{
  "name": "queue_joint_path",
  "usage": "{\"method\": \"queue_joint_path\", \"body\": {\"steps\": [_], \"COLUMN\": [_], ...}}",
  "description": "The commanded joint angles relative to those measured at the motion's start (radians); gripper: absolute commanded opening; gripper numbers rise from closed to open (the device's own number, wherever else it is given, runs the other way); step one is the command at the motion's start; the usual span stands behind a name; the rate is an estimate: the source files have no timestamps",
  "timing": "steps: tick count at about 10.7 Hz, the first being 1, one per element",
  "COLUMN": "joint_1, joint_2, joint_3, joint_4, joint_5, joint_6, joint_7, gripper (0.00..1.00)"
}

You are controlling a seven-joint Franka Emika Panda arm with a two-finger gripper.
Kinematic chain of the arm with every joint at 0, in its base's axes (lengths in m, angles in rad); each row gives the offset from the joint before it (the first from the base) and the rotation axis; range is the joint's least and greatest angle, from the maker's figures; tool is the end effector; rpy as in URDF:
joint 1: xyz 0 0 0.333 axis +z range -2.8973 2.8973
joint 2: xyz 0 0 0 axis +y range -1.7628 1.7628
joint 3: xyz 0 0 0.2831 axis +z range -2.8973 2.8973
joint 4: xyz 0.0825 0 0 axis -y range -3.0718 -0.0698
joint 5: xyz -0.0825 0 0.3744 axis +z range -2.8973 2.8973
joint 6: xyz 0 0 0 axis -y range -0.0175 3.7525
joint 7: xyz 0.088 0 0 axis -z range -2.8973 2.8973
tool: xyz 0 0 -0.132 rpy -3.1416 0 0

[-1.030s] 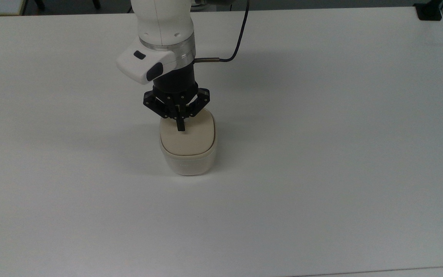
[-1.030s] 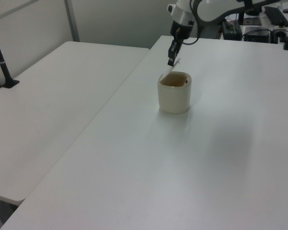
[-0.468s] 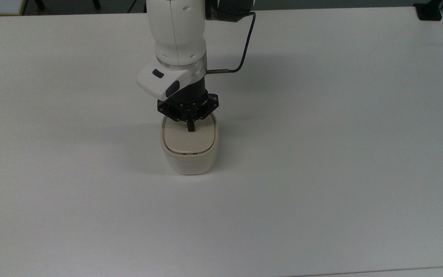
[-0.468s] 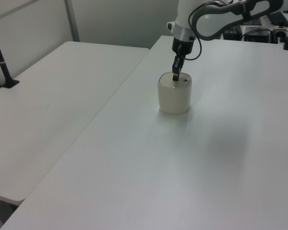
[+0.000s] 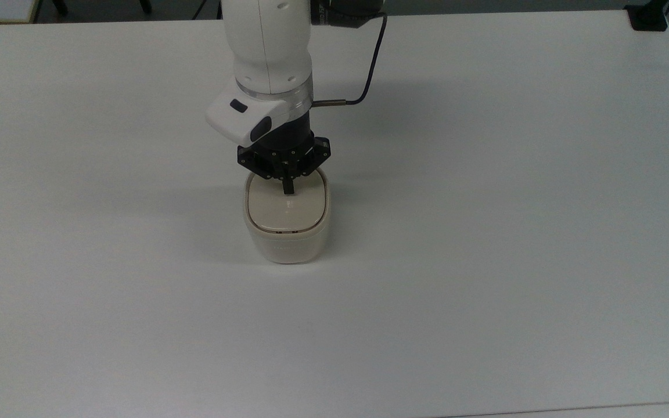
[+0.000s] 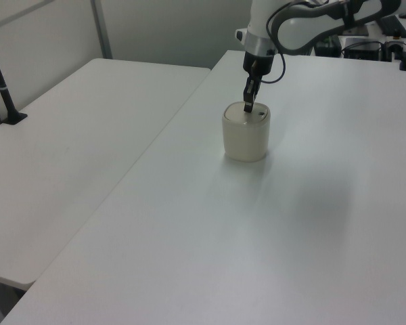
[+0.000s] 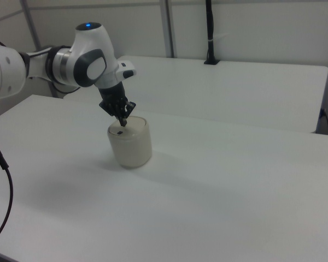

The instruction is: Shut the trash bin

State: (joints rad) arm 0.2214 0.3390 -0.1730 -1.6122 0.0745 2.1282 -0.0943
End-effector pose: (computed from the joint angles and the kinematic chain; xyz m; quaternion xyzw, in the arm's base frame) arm 0.6582 0.0469 0.3986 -0.9939 -0.0617 -0.0912 0.0031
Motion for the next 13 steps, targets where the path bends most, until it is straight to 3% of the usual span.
{"method": "queue_joint_path", "body": {"steps": [1, 2, 3, 4, 7, 13], "joint_1": [-0.031, -0.033, -0.040, -0.053, -0.091, -0.122], "joint_2": [-0.139, -0.168, -0.198, -0.224, -0.305, -0.356], "joint_3": [0.006, 0.006, 0.006, 0.006, 0.007, 0.003], "joint_4": [-0.026, -0.026, -0.029, -0.031, -0.064, -0.072], "joint_5": [-0.063, -0.091, -0.102, -0.105, -0.104, -0.101], "joint_6": [-0.219, -0.297, -0.351, -0.381, -0.387, -0.447], "joint_7": [0.037, 0.042, 0.044, 0.041, 0.042, 0.034], "gripper": [0.26, 0.45, 0.90, 1.00, 1.00, 1.00]}}
